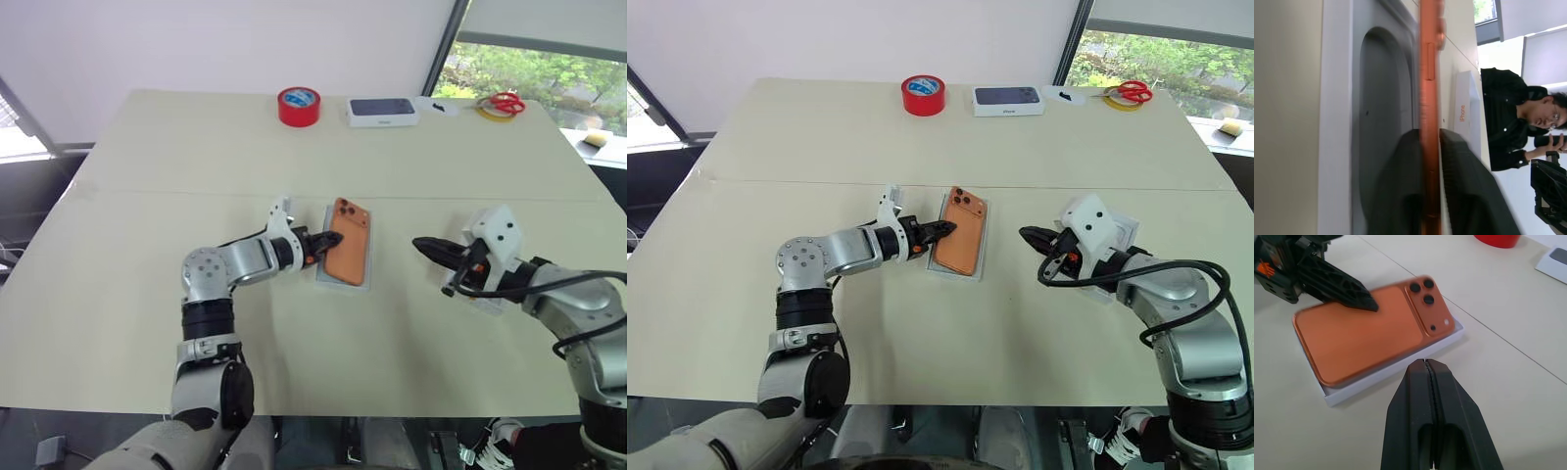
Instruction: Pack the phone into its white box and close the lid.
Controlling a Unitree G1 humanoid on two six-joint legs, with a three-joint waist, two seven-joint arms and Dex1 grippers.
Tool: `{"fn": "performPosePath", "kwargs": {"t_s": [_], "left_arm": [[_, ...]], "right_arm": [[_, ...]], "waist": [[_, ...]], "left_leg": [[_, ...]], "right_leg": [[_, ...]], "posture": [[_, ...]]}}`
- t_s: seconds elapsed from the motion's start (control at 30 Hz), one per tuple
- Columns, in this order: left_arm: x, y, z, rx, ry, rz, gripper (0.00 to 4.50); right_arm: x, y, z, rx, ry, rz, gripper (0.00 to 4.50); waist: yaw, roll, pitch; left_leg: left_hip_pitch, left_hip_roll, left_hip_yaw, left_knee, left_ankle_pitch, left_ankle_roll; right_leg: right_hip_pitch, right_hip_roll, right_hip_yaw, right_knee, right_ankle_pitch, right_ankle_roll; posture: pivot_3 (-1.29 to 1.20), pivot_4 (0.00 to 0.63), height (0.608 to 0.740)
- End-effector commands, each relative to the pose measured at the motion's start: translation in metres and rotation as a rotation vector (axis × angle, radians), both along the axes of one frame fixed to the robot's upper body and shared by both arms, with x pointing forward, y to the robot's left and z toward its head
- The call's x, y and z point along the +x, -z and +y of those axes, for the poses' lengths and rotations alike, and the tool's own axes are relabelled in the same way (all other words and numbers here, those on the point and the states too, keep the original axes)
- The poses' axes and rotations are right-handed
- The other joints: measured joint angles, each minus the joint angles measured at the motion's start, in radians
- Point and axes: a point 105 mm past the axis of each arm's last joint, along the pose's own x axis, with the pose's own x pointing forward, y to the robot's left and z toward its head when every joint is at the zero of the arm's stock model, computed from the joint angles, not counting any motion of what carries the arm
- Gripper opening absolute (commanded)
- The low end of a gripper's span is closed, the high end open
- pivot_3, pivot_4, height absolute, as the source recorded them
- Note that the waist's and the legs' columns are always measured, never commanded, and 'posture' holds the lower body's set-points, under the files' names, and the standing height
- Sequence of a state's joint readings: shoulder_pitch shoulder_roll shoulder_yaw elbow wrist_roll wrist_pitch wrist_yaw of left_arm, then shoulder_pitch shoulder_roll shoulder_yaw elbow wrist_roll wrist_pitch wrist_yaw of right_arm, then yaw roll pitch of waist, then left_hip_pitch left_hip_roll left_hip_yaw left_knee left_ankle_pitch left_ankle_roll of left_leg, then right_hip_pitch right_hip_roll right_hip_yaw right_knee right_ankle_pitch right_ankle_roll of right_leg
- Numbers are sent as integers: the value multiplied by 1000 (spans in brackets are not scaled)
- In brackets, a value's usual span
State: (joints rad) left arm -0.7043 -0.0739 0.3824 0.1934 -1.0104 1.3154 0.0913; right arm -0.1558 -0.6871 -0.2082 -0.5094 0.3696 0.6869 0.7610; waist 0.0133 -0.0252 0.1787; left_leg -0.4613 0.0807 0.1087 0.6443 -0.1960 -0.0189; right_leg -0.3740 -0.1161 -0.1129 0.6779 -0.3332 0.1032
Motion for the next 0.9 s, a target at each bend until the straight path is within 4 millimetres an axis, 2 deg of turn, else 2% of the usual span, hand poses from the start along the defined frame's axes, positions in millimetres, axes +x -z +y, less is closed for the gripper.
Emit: {"fn": "performPosePath", "kwargs": {"t_s": [0.03,0.17,0.2,0.37,0.5,0.63,0.7,0.8,0.9], "left_arm": [[-2,-12,-3,-26,6,-54,2339],[-3,-21,7,-35,-1,-94,4211],[-3,-23,13,-10,-2,-119,4442],[-5,-39,53,156,-15,-280,4442],[-6,-41,70,334,0,-409,4442],[0,-32,77,536,19,-542,2665],[2,-18,72,674,77,-600,1615],[4,-2,61,763,155,-641,98],[8,4,46,740,183,-642,98]], "right_arm": [[-1,-11,3,-22,-23,-55,0],[1,-11,4,-30,-30,-60,0],[1,-11,5,-37,-29,-59,0],[13,5,-1,-147,34,-26,0],[21,16,-1,-162,63,7,0],[30,25,0,-187,74,41,0],[38,33,2,-226,92,57,0],[46,41,10,-259,91,67,0],[57,46,19,-274,115,64,0]], "waist": [[0,0,0],[0,0,0],[-2,0,0],[-5,1,0],[3,1,0],[1,1,0],[-1,1,0],[-1,2,0],[0,2,0]], "left_leg": [[0,0,0,0,0,0],[0,0,0,0,0,0],[0,0,0,0,0,0],[1,1,0,-1,0,-1],[0,1,1,0,1,-3],[0,0,1,0,1,-2],[0,0,1,0,1,-2],[0,0,2,-1,1,-2],[0,1,2,-1,2,-3]], "right_leg": [[0,0,0,0,0,0],[1,0,0,0,0,0],[1,0,0,0,0,0],[0,2,0,0,0,0],[0,1,0,0,0,0],[1,0,0,-2,0,0],[0,0,0,-2,0,0],[0,0,0,-2,0,0],[-1,0,0,-2,0,0]], "posture": [[0,150,730],[0,150,730],[0,150,730],[0,150,730],[0,150,730],[0,150,730],[0,150,730],[0,150,730],[0,150,730]]}}
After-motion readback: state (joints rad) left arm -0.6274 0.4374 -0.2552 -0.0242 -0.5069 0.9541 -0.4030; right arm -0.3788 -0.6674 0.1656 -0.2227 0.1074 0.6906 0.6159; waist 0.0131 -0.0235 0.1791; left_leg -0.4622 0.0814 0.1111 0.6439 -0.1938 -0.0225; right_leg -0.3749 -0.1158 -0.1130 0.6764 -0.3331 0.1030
